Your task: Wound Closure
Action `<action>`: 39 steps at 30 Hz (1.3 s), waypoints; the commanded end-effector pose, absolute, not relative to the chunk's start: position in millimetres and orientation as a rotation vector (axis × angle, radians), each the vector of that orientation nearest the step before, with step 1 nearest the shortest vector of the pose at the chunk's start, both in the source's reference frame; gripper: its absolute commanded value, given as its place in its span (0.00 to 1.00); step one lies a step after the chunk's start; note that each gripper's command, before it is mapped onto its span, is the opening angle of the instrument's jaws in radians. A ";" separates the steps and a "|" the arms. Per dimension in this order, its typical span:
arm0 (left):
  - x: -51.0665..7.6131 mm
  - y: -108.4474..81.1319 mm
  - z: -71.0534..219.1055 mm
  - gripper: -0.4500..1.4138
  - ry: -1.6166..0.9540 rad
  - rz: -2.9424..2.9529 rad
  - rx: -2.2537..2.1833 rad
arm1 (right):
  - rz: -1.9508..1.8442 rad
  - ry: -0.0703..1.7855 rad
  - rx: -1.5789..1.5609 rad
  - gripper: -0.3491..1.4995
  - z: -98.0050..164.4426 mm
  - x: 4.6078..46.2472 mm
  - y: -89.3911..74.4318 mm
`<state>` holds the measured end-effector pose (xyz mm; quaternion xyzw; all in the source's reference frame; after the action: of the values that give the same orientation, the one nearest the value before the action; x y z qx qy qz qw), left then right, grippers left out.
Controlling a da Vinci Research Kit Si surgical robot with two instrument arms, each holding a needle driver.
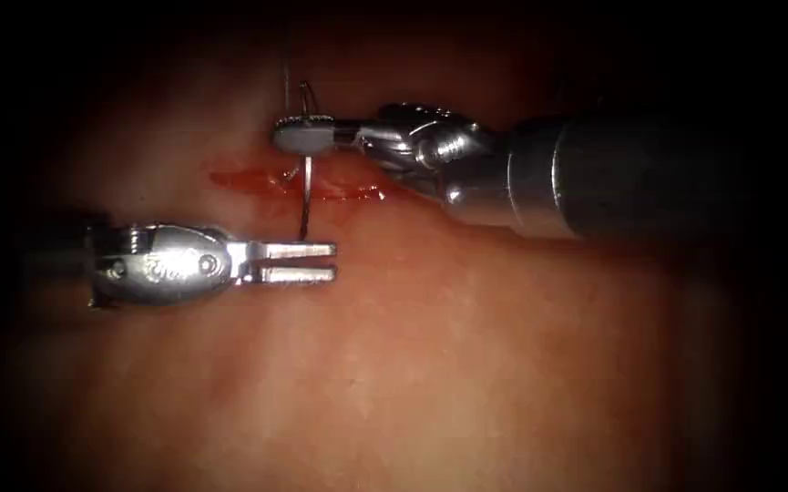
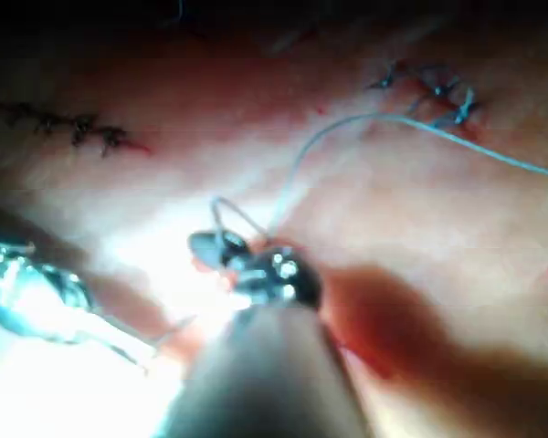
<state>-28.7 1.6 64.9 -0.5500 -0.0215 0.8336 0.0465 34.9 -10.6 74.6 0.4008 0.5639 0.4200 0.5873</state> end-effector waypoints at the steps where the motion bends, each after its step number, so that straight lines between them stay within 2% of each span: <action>1: -29.2 1.9 65.5 0.00 -0.062 2.543 -1.680 | 0.971 1.317 0.935 0.00 74.9 35.7 -10.4; 5: -29.3 2.2 65.5 0.01 -0.067 2.540 -1.682 | 0.961 1.322 0.927 0.00 74.9 35.5 -10.4; 7: -29.6 3.2 64.8 0.77 -0.193 2.442 -1.634 | 0.924 1.338 0.892 0.00 75.2 35.4 -10.1; 8: -29.6 3.2 64.8 0.77 -0.193 2.442 -1.634 | 0.924 1.338 0.892 0.00 75.2 35.4 -10.1; 9: -29.6 3.3 64.6 0.86 -0.220 2.419 -1.619 | 0.908 1.346 0.872 0.00 75.2 35.4 -10.0; 12: -29.5 3.5 63.5 0.91 -0.290 2.365 -1.595 | 0.849 1.391 0.792 0.00 75.6 35.4 -9.6; 22: -26.7 4.1 60.6 0.89 -0.567 2.219 -1.575 | 0.752 1.461 0.561 0.00 76.8 35.6 -7.5; 24: -25.7 4.7 60.5 0.81 -0.609 2.193 -1.562 | 0.726 1.466 0.525 0.00 76.8 35.8 -7.3; 25: -25.0 5.1 60.6 0.73 -0.631 2.181 -1.557 | 0.715 1.468 0.509 0.00 76.8 35.9 -7.2; 27: -23.9 5.4 61.2 0.45 -0.665 2.170 -1.543 | 0.687 1.473 0.474 0.00 76.7 36.2 -7.1; 28: -23.4 5.4 61.6 0.34 -0.676 2.165 -1.517 | 0.674 1.475 0.460 0.00 76.7 36.4 -7.0; 29: -22.0 5.4 62.7 0.15 -0.664 2.190 -1.436 | 0.653 1.478 0.436 0.00 76.6 36.8 -6.9; 31: -21.4 5.4 63.3 0.12 -0.668 2.202 -1.398 | 0.645 1.479 0.426 0.00 76.6 36.9 -6.8; 33: -20.4 5.5 65.0 0.02 -0.682 2.233 -1.340 | 0.620 1.482 0.396 0.00 76.6 37.1 -6.7; 39: -20.0 5.8 70.0 0.00 -0.697 2.253 -1.248 | 0.553 1.493 0.335 0.00 76.2 37.2 -6.3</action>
<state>-19.7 5.7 69.8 -0.4530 -0.2528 0.8218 0.2356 36.6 -6.7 75.9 0.1503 0.6663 0.2467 0.6875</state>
